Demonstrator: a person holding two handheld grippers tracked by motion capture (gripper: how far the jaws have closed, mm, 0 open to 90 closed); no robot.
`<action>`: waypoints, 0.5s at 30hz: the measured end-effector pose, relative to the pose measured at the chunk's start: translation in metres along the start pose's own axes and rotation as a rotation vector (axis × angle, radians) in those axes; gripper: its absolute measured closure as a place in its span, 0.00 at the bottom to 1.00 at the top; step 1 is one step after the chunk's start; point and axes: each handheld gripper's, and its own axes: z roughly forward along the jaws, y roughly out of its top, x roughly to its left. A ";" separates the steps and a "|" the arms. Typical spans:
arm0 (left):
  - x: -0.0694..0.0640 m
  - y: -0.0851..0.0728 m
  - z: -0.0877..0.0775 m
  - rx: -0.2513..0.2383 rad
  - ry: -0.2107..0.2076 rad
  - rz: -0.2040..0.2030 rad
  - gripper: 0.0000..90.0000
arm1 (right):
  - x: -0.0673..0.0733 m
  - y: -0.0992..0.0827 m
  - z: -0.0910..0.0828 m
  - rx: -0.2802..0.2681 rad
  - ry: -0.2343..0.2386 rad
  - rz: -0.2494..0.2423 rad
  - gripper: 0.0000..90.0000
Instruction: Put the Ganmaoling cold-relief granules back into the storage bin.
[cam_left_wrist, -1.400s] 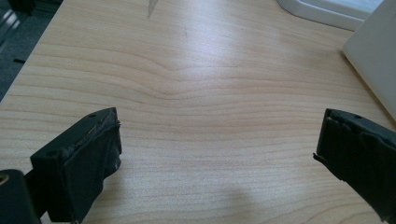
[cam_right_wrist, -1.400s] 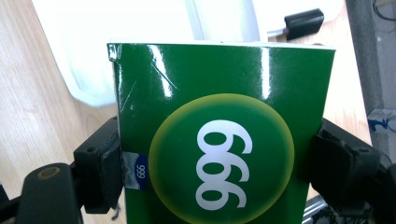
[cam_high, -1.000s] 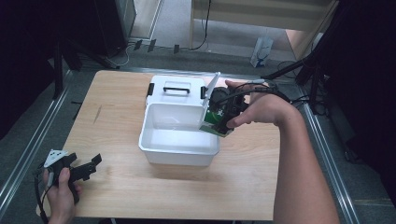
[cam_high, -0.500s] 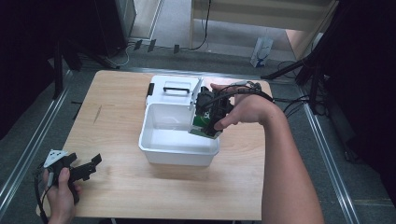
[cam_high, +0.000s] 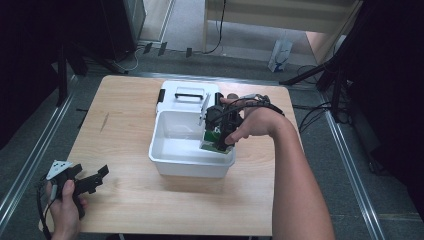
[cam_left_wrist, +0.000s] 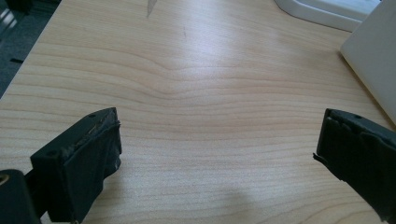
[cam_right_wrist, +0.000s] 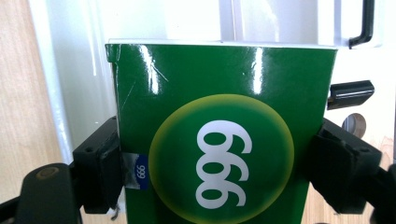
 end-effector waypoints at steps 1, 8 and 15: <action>0.000 0.000 0.000 0.000 0.000 0.000 0.01 | 0.000 0.000 0.004 0.002 0.004 -0.002 0.18; 0.000 0.000 0.000 0.000 -0.003 0.002 0.01 | 0.000 0.002 0.026 0.027 0.017 0.002 0.18; 0.001 0.000 0.000 -0.002 -0.003 0.000 0.01 | 0.002 0.005 0.051 0.086 0.030 0.013 0.18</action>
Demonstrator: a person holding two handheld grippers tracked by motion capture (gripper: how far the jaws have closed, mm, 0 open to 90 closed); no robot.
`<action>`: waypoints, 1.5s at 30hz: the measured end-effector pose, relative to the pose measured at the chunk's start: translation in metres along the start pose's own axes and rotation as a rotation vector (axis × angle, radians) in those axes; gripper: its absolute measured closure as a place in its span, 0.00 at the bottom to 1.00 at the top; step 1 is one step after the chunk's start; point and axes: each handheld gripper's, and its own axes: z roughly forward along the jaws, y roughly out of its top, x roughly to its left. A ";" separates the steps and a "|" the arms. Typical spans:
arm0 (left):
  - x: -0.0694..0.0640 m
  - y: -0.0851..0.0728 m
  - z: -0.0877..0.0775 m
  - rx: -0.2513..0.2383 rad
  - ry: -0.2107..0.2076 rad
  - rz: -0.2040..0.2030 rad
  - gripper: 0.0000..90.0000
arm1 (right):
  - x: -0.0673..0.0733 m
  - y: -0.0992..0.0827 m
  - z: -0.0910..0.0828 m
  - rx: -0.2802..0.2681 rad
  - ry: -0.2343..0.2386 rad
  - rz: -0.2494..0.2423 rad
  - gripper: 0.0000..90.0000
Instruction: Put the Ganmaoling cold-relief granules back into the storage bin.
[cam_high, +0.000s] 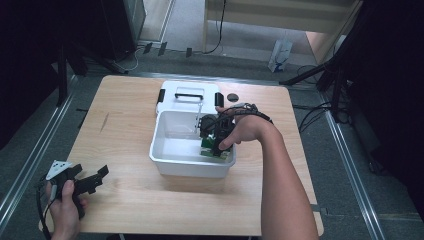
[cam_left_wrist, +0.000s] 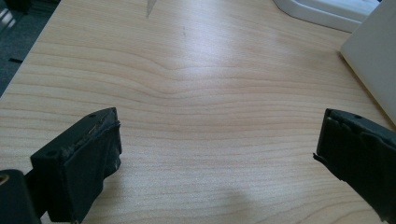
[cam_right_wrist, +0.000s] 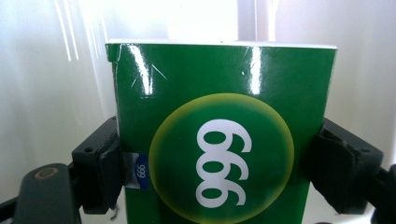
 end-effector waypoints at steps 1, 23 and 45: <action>0.000 0.000 0.000 0.000 0.000 0.000 0.01 | 0.000 0.000 0.002 0.007 0.000 0.007 0.18; 0.000 0.000 0.000 0.003 0.000 0.000 0.01 | 0.001 0.009 0.036 0.084 0.050 0.059 0.16; -0.001 0.000 0.000 -0.001 0.004 -0.001 0.01 | -0.014 -0.012 -0.037 -0.080 -0.004 0.378 0.00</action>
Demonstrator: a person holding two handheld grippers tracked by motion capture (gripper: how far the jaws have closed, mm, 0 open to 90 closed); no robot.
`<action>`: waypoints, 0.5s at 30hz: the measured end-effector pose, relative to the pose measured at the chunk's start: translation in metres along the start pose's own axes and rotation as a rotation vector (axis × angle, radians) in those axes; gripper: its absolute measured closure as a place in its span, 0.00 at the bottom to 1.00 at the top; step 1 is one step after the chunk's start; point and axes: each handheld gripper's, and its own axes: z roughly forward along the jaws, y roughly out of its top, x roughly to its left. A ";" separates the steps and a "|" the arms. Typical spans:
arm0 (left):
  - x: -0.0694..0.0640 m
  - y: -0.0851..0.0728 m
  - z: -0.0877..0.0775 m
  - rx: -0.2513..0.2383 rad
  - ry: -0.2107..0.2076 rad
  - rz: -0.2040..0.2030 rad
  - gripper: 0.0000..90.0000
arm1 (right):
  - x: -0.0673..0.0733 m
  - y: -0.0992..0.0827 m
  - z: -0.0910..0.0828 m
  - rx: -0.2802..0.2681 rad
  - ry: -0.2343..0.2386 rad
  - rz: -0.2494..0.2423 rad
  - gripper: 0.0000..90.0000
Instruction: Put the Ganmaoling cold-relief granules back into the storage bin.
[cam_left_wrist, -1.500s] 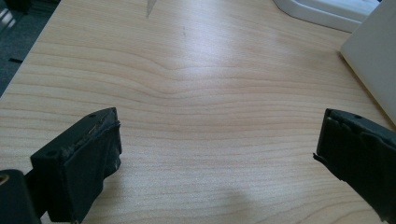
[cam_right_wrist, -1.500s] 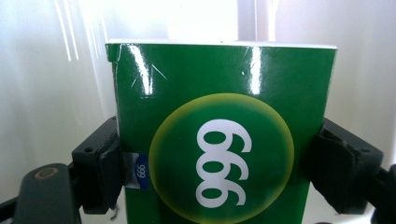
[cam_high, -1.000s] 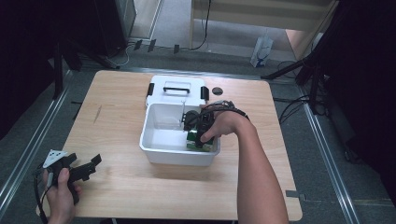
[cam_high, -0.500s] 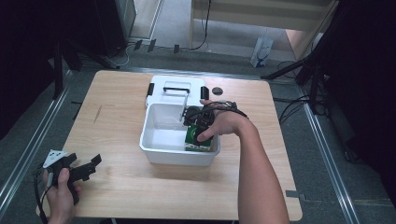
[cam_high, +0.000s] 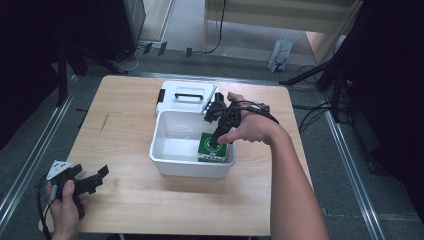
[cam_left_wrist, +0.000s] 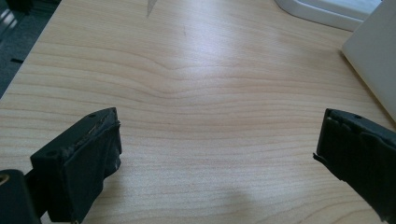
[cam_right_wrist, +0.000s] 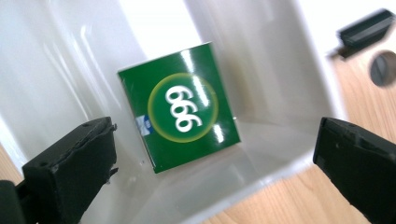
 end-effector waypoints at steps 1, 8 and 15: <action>0.000 0.000 0.000 0.002 0.001 0.001 0.01 | -0.004 -0.003 -0.009 -0.035 -0.008 0.070 0.00; 0.000 0.000 0.000 0.005 0.002 0.003 0.01 | -0.017 -0.017 -0.029 -0.079 -0.025 0.203 0.00; 0.000 0.000 0.000 0.006 0.004 0.004 0.01 | -0.032 -0.037 -0.040 -0.069 -0.052 0.354 0.00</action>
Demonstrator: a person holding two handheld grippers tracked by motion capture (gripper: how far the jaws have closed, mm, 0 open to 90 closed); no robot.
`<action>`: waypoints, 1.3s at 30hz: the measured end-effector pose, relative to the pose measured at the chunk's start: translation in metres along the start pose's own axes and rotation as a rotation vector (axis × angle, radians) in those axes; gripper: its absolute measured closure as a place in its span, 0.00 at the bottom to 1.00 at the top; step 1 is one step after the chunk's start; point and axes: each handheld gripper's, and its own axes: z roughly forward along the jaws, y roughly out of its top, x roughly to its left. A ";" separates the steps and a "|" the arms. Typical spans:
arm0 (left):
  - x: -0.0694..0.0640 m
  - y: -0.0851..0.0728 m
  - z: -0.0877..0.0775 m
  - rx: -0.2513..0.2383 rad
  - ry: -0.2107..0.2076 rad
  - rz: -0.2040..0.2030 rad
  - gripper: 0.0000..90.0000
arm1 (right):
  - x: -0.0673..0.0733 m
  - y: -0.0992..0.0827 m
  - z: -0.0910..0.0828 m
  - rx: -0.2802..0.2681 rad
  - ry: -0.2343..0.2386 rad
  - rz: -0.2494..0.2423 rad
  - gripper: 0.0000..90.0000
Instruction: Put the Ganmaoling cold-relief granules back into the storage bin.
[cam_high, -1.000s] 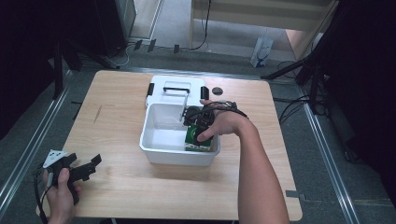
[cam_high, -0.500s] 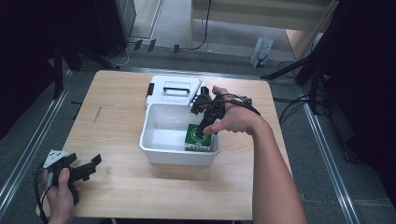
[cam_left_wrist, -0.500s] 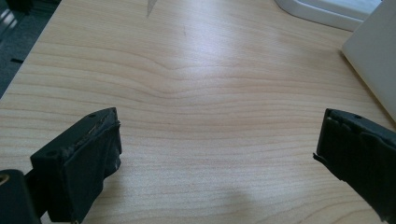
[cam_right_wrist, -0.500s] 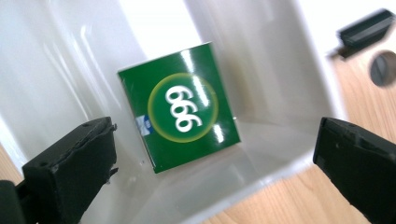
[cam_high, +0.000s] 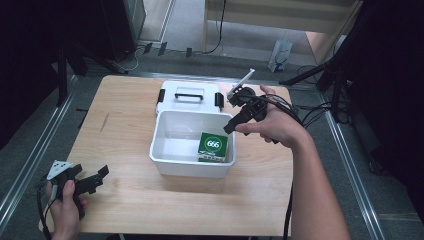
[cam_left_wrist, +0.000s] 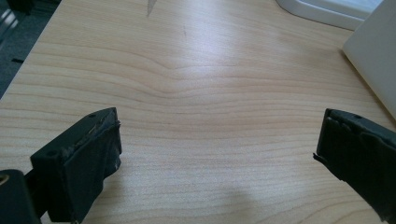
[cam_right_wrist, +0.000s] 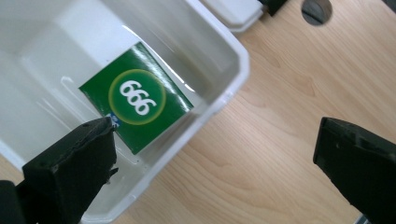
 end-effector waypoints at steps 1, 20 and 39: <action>0.000 0.000 0.000 0.000 0.000 0.000 0.01 | 0.000 0.000 0.000 0.000 0.000 0.000 0.00; 0.000 0.000 0.000 0.002 0.001 0.001 0.01 | -0.041 -0.050 0.009 0.064 -0.077 0.292 0.00; 0.000 0.000 0.000 0.002 0.002 0.002 0.01 | -0.066 -0.118 0.024 0.050 -0.104 0.454 0.00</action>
